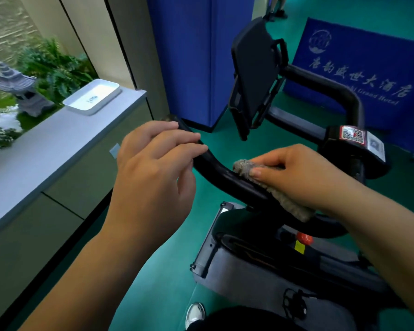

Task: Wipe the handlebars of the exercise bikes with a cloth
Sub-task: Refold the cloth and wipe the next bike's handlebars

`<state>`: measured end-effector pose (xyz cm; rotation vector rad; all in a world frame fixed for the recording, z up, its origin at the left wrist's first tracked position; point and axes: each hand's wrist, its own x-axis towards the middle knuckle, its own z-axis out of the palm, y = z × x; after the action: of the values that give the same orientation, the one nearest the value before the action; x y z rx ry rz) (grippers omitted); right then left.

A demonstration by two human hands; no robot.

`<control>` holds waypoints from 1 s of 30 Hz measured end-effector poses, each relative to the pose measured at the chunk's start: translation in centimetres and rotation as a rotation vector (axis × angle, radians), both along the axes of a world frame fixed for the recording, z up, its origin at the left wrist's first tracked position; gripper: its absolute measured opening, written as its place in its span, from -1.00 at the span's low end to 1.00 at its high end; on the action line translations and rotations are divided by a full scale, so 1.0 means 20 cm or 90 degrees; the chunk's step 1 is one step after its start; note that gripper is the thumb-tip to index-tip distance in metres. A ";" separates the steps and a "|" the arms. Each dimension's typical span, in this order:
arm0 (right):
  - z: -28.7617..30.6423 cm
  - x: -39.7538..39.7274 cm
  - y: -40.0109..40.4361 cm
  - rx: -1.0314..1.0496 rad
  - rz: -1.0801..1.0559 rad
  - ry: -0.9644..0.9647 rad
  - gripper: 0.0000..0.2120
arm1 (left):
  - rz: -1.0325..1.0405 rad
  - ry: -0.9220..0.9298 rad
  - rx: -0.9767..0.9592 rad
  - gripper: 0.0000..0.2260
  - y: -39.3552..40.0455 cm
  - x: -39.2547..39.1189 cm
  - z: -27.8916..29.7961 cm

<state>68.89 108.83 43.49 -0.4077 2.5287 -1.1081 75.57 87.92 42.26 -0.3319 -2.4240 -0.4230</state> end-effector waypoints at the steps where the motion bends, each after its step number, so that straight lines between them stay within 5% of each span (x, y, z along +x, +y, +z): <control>1: 0.00 -0.01 -0.02 -0.002 -0.001 0.009 -0.82 | 0.006 -0.002 0.000 -0.79 0.01 0.00 0.00; 6: -0.01 -0.05 -0.17 -0.037 0.009 0.049 -0.87 | 0.031 -0.006 -0.008 -0.79 0.02 0.01 0.00; 12: -0.02 0.06 0.10 -0.022 0.012 0.072 -0.83 | 0.052 0.005 -0.007 -0.79 0.04 0.01 -0.01; 19: -0.05 0.02 -0.01 -0.031 0.115 0.243 -0.72 | 0.075 0.001 0.002 -0.79 0.10 0.03 -0.02; 25: -0.03 0.05 0.30 0.004 0.147 0.154 -0.74 | 0.107 -0.003 0.014 -0.78 0.16 0.06 -0.06; 30: -0.05 -0.02 0.08 -0.026 0.170 0.230 -0.76 | 0.146 -0.030 0.011 -0.77 0.25 0.09 -0.09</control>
<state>68.55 110.52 42.40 -1.0037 2.6471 -1.0602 77.40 92.87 40.43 -0.0347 -2.4667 -0.3519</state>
